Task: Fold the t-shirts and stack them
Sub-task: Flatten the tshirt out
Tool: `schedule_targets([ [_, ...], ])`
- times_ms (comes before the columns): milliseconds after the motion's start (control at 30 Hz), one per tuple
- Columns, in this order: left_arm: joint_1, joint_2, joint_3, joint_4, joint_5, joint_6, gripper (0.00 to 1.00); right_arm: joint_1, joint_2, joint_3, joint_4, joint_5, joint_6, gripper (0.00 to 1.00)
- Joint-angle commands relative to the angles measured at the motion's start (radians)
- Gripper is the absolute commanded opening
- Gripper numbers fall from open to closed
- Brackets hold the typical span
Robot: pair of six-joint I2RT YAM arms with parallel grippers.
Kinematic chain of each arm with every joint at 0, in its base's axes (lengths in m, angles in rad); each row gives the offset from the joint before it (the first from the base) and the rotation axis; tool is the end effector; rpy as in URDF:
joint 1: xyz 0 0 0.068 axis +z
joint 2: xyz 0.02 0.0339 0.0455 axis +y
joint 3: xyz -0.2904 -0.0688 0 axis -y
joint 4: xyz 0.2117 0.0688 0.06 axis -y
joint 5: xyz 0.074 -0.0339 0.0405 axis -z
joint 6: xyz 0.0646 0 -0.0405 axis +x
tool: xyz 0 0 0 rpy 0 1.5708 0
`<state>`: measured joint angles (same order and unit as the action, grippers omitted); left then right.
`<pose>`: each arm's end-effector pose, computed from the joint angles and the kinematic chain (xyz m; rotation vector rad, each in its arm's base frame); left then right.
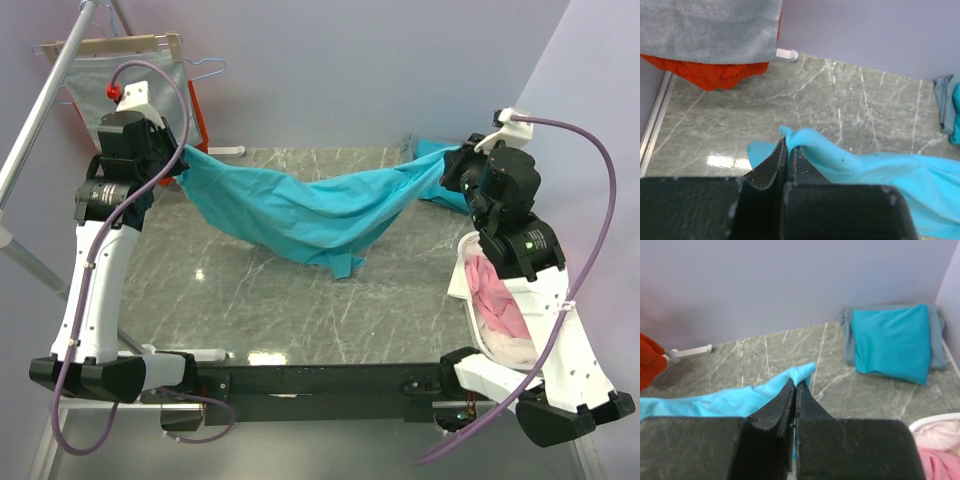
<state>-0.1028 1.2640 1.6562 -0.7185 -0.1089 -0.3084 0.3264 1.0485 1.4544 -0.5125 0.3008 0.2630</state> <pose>0.2354 -0.0172 0.4824 -0.2685 1.8799 -0.1766 0.1775 0.0399 0.4895 0.1734 1.6672 0.1927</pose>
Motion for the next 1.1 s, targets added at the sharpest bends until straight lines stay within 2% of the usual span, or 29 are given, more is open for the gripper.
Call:
schedule_targets([
  [0, 0.038, 0.102, 0.121, 0.01, 0.066, 0.016, 0.01, -0.007, 0.037, 0.112, 0.017, 0.05, -0.039, 0.0],
  [67, 0.041, 0.197, 0.224, -0.004, 0.152, 0.017, 0.01, -0.009, 0.07, 0.144, 0.032, 0.052, -0.051, 0.0],
  [167, 0.087, 0.302, 0.301, 0.013, 0.265, -0.026, 0.01, -0.042, 0.155, 0.171, 0.061, 0.044, -0.05, 0.0],
  [233, 0.092, 0.363, 0.35, 0.018, 0.262, -0.061, 0.01, -0.072, 0.206, 0.204, 0.062, 0.0, -0.045, 0.0],
  [367, 0.098, 0.596, 0.635, -0.027, 0.383, -0.092, 0.01, -0.115, 0.376, 0.377, 0.028, -0.014, -0.054, 0.0],
  [400, 0.1, 0.626, 0.674, -0.018, 0.453, -0.127, 0.01, -0.13, 0.401, 0.414, 0.016, -0.025, -0.057, 0.0],
  [467, 0.1, 0.678, 0.726, 0.062, 0.538, -0.17, 0.01, -0.138, 0.458, 0.527, -0.023, -0.031, -0.064, 0.0],
  [567, 0.098, 0.713, 0.709, 0.192, 0.665, -0.289, 0.01, -0.139, 0.46, 0.63, -0.061, -0.035, -0.073, 0.0],
  [633, 0.097, 0.729, 0.685, 0.238, 0.747, -0.322, 0.01, -0.135, 0.421, 0.606, -0.055, -0.066, -0.08, 0.0],
  [733, 0.052, 0.749, 0.624, 0.255, 0.741, -0.319, 0.01, -0.103, 0.319, 0.52, -0.035, -0.13, -0.079, 0.0],
  [800, -0.009, 0.768, 0.573, 0.264, 0.747, -0.299, 0.01, -0.07, 0.233, 0.46, -0.006, -0.197, -0.082, 0.0],
  [867, -0.087, 0.813, 0.557, 0.272, 0.749, -0.293, 0.01, 0.017, 0.173, 0.399, -0.004, -0.23, -0.082, 0.0],
  [1067, -0.291, 1.008, 0.695, 0.312, 0.803, -0.328, 0.01, 0.258, 0.116, 0.269, -0.015, -0.42, -0.064, 0.0],
])
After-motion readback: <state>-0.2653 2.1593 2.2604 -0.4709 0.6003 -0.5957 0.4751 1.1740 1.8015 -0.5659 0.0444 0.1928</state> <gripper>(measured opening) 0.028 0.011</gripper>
